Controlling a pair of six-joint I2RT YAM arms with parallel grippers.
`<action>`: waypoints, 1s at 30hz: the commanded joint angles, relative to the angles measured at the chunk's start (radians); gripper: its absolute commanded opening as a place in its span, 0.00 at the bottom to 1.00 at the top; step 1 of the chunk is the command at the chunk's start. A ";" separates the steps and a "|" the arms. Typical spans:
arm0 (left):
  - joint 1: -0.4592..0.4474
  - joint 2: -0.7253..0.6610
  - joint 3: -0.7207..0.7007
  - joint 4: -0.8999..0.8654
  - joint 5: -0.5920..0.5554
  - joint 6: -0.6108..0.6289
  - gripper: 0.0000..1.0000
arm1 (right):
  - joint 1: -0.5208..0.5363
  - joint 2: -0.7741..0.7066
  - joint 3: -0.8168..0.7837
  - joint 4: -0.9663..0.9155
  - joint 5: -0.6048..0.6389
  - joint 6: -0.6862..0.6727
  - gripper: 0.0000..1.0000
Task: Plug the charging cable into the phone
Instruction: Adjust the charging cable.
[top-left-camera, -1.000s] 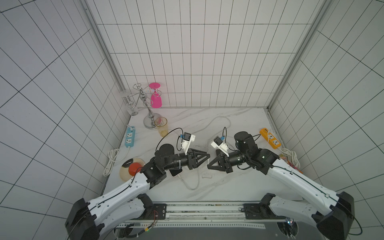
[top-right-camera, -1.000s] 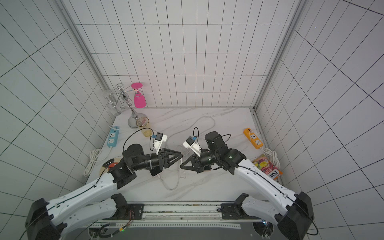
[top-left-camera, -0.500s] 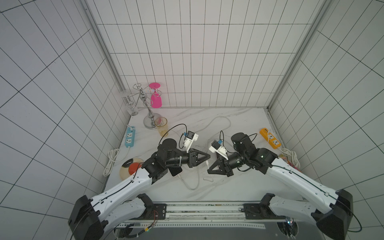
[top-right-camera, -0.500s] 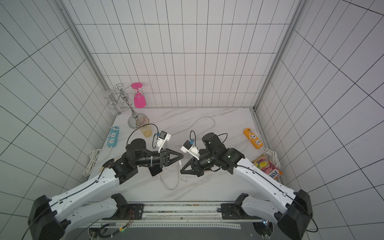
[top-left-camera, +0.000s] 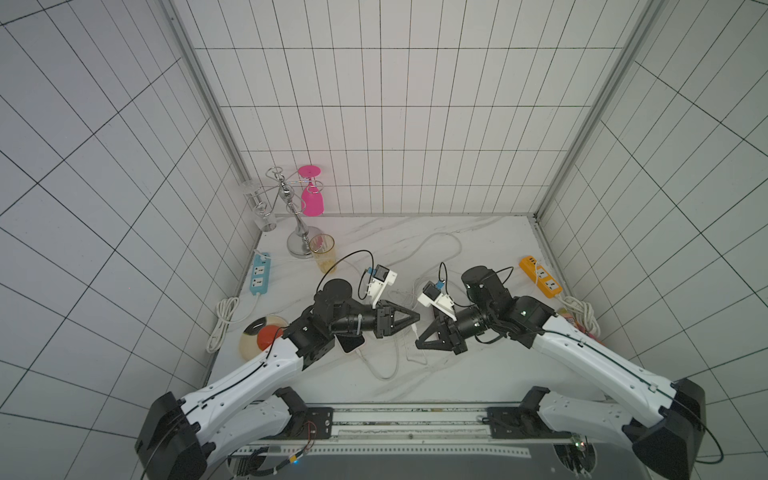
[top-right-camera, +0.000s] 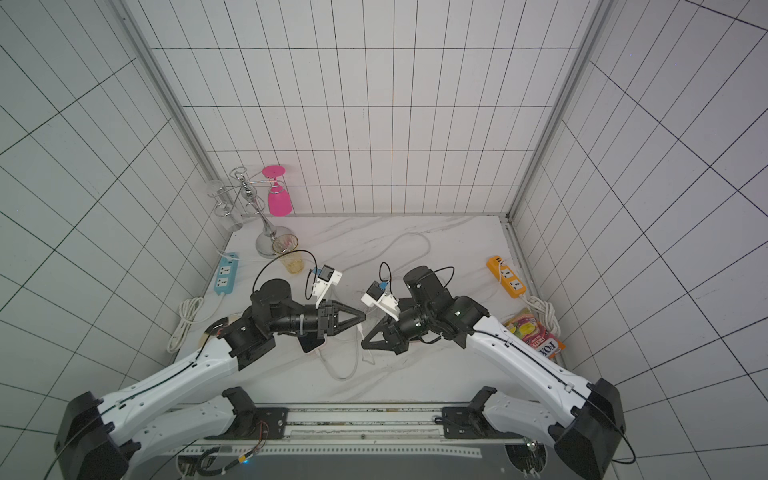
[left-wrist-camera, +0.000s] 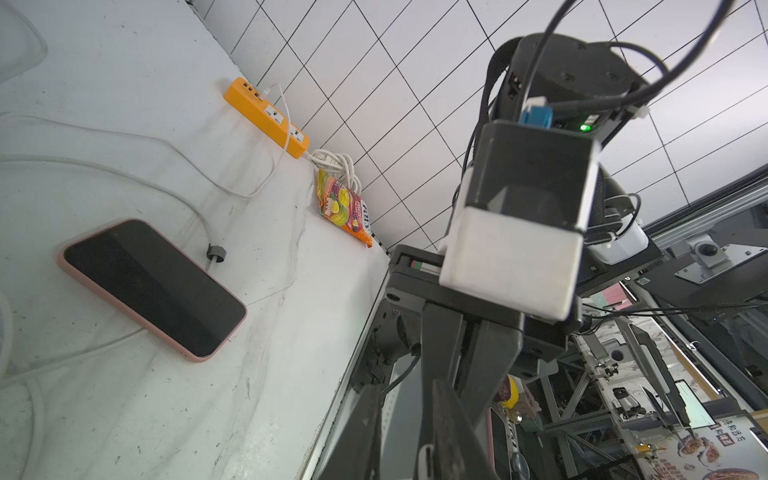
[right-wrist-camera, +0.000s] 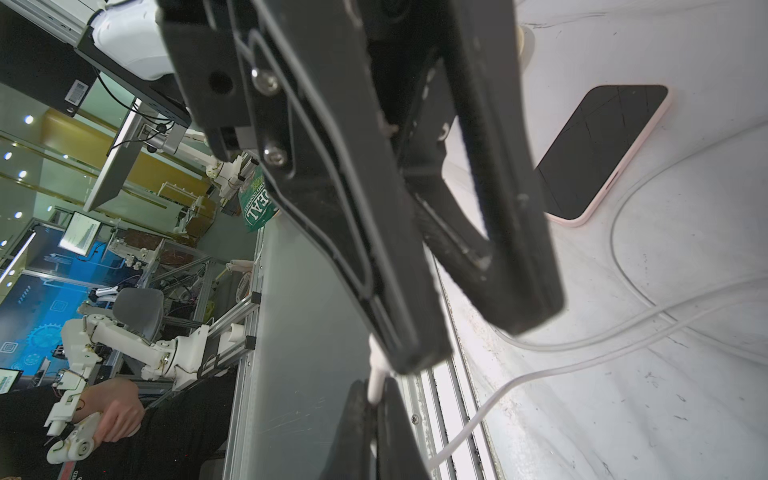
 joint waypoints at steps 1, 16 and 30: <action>0.000 -0.019 -0.015 0.006 0.015 0.007 0.23 | 0.007 -0.001 0.020 0.004 0.008 -0.008 0.00; 0.001 -0.038 -0.028 0.009 0.009 0.002 0.20 | 0.006 0.011 0.013 0.011 0.012 0.007 0.00; 0.000 -0.029 -0.032 -0.018 0.009 0.019 0.16 | 0.006 0.017 0.017 0.011 0.017 0.012 0.00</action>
